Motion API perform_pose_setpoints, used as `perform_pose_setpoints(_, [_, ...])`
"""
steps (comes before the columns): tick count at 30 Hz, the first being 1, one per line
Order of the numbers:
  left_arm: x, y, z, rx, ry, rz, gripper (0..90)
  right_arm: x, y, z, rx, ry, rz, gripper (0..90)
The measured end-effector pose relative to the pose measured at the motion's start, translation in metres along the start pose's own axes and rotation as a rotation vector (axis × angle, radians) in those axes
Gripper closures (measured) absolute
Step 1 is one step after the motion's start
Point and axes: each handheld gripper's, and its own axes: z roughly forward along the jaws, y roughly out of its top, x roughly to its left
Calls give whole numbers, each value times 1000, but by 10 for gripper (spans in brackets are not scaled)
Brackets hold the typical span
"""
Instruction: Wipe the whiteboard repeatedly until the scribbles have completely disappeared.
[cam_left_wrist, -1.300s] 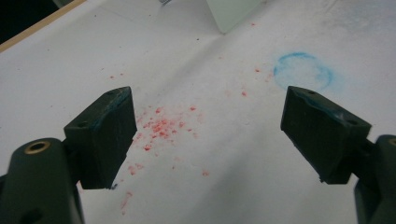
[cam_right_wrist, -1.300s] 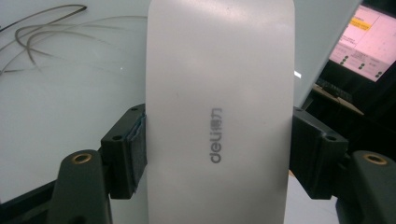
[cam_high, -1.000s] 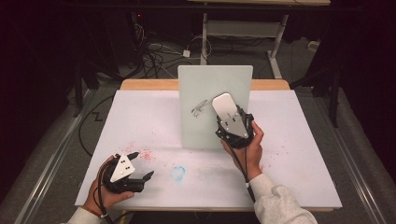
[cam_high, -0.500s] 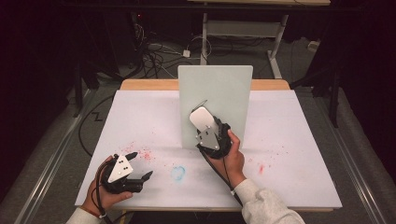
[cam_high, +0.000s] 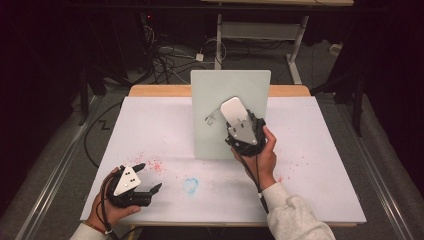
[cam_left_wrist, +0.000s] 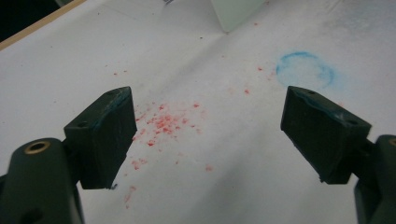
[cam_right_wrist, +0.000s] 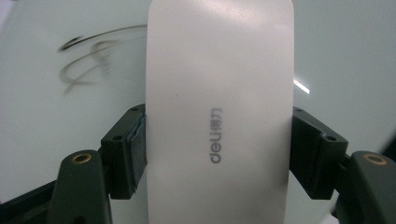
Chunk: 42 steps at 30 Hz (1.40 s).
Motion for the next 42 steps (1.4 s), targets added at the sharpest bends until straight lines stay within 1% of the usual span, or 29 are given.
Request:
perform_pose_setpoints(2, [0,0,0,-1,-1,-1,173,-7,3,1,-5,-3,32,310])
perform_pose_setpoints(3, [0,1,1,2,-3,4,173,-7,4,1,-1,-9,36,311])
perform_pose_setpoints(4, [0,1,1,2,-4,5,173,-4,5,1,-3,-23,24,310])
perform_pose_setpoints(6, [-1,2,2,1,-6,4,173,4,6,2,-3,-11,5,310])
perform_pose_setpoints(9, [-1,2,3,2,-8,7,173,22,7,3,3,15,-35,310])
perform_pose_setpoints(12, [-1,2,2,-1,-9,8,173,44,7,5,16,40,-83,310])
perform_pose_setpoints(13, [-1,2,2,-3,-9,6,173,52,6,5,18,50,-91,310])
perform_pose_setpoints(15, [0,1,0,-4,-8,5,173,67,1,5,18,56,-125,310])
perform_pose_setpoints(16, [0,1,0,-5,-8,4,173,74,-2,5,21,73,-143,310])
perform_pose_setpoints(17, [0,1,0,-5,-7,2,173,79,-5,5,25,78,-154,309])
perform_pose_setpoints(18, [0,1,0,-6,-7,0,173,85,-8,4,27,79,-182,309])
perform_pose_setpoints(20, [0,0,0,-8,-8,-3,173,90,-11,4,26,85,-206,309])
perform_pose_setpoints(23, [0,1,-1,-9,-6,-3,173,91,-11,4,34,92,-223,309])
perform_pose_setpoints(25, [0,1,-1,-8,-5,-1,173,85,-8,4,39,119,-232,310])
perform_pose_setpoints(26, [0,1,-1,-10,-5,-4,173,82,-6,5,38,118,-243,310])
perform_pose_setpoints(27, [0,1,-1,-10,-5,-4,173,77,-2,5,36,102,-237,310])
perform_pose_setpoints(28, [0,1,-1,-9,-5,-4,173,69,1,6,29,90,-223,310])
perform_pose_setpoints(29, [0,1,-1,-9,-6,-4,173,61,6,6,25,78,-192,310])
perform_pose_setpoints(31, [0,0,-1,-9,-6,-5,173,44,13,7,13,37,-128,311])
perform_pose_setpoints(33, [0,0,-1,-9,-7,-6,173,29,20,8,9,26,-66,311])
perform_pose_setpoints(34, [0,0,-1,-8,-6,-6,173,25,23,8,6,18,-54,311])
perform_pose_setpoints(35, [0,1,0,-7,-6,-6,173,23,25,8,3,13,-54,310])
perform_pose_setpoints(36, [0,1,-1,-6,-6,-2,173,26,27,8,5,1,-51,310])
perform_pose_setpoints(37, [-1,1,-1,-7,-6,0,173,29,27,8,3,3,-58,310])
perform_pose_setpoints(39, [-1,1,0,-8,-6,0,173,41,25,9,9,31,-81,310])
perform_pose_setpoints(41, [0,1,0,-6,-7,-1,173,54,22,10,13,52,-120,310])
perform_pose_setpoints(42, [0,1,0,-5,-7,1,173,64,18,9,20,66,-142,310])
